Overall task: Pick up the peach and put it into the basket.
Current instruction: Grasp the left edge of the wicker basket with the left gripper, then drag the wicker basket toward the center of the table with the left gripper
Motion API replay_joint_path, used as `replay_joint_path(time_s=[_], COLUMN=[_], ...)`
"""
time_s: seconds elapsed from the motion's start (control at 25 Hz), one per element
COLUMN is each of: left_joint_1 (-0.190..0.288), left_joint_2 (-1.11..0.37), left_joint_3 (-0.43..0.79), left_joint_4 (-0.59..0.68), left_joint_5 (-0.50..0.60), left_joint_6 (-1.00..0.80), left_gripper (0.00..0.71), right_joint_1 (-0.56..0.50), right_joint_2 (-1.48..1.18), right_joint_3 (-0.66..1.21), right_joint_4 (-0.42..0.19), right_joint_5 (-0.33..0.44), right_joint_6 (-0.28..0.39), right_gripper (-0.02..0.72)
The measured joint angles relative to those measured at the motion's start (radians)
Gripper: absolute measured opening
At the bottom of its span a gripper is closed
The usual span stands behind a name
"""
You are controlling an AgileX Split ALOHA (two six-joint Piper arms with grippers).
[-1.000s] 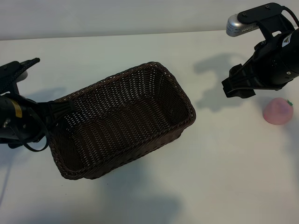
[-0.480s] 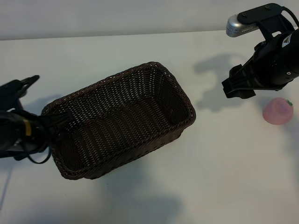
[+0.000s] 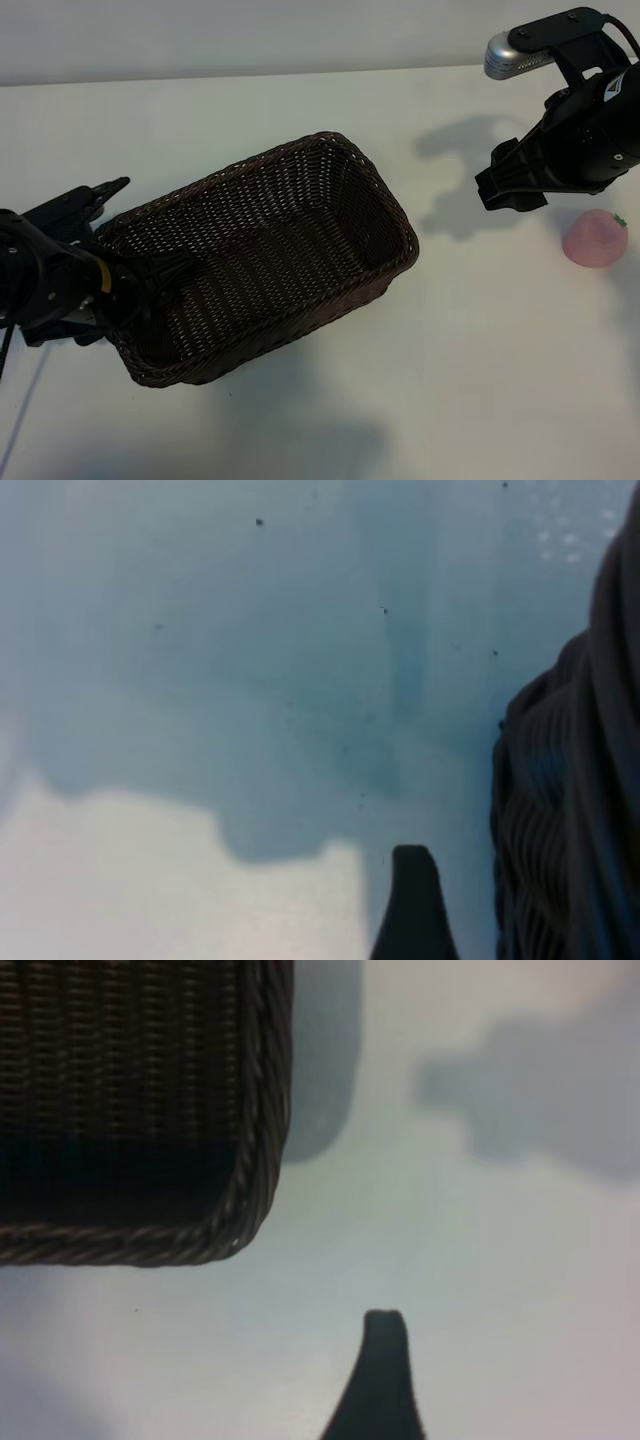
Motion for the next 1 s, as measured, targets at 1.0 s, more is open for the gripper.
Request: replay_joint_path(time_s=[1.0], left_joint_1=[0.0], left_joint_2=[-0.005], left_joint_3=[0.001], left_joint_4=[-0.046], left_joint_5=[-0.149], left_joint_6=[-0.013], left_gripper=[0.411], right_joint_1=[0.0], right_joint_2=[0.0], right_joint_3=[0.0], right_joint_4=[-0.001], right_joint_5=[0.002], right_joint_6=[0.0], right_gripper=[0.595])
